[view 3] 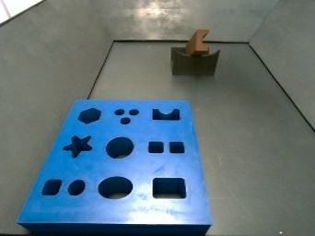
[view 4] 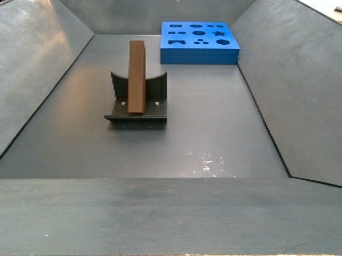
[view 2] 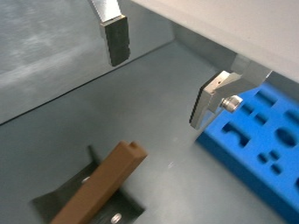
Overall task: Pick up the arch object. Move up. Place the arch object on the fixture. Regrasp the arch object. Rotate the arch object. Move to above the board. Insert the arch object.
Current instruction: Regrasp the arch object.
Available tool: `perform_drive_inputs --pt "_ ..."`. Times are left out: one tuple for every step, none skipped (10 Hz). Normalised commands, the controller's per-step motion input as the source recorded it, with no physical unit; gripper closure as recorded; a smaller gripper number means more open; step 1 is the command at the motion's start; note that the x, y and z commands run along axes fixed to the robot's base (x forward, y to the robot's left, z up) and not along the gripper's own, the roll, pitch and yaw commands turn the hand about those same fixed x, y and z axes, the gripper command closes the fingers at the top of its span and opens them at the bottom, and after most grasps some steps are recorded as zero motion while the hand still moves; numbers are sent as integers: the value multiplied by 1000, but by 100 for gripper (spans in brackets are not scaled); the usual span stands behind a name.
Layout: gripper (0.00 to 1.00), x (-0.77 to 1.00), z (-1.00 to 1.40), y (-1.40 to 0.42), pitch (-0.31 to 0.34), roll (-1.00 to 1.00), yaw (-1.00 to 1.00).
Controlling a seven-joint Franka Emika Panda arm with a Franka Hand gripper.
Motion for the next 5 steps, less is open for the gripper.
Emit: perform_drive_inputs --pt "0 2 5 -23 -2 1000 50" --pt "0 1 5 -20 1 1000 51" --pt "0 0 4 -19 6 1000 53" --pt "0 11 5 -20 13 1000 55" --pt "0 23 -4 -24 18 1000 55"
